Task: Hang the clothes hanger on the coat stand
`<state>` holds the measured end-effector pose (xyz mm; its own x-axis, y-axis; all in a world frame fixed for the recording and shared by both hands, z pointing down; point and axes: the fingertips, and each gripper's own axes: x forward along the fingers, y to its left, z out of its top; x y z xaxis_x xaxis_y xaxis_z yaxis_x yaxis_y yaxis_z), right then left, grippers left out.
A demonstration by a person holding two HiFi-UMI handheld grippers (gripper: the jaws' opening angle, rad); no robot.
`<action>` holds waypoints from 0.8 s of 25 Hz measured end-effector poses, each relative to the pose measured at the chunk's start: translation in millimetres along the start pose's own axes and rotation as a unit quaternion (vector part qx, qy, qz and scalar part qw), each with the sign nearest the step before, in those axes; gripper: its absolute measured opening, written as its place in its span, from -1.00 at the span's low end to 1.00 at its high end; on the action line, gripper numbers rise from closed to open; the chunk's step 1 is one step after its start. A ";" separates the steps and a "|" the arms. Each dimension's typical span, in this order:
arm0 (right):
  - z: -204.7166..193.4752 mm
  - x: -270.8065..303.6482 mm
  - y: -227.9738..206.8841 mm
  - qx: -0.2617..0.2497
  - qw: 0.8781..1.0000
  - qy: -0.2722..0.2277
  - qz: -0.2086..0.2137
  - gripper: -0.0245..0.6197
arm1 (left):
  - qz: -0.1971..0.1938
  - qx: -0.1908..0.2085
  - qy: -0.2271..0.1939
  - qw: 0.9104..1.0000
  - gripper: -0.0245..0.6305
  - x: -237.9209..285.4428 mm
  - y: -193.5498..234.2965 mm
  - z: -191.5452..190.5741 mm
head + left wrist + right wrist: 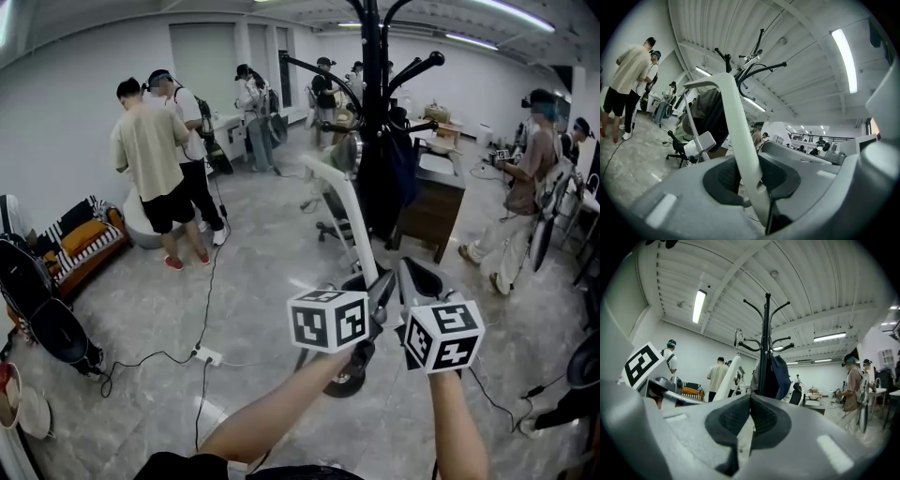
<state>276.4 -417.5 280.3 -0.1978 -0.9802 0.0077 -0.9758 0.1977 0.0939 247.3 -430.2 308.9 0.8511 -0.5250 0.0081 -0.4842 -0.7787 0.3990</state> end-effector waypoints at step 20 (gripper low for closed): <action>-15.4 33.7 -40.8 0.005 1.000 0.004 0.019 -0.92 | 0.019 0.007 -0.003 1.000 -0.64 53.1 20.1 6.0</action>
<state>311.0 -458.8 292.1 -0.2336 -0.9721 0.0188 -0.9685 0.2344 0.0840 281.6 -475.8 311.9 0.8310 -0.5559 0.0181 -0.5187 -0.7628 0.3860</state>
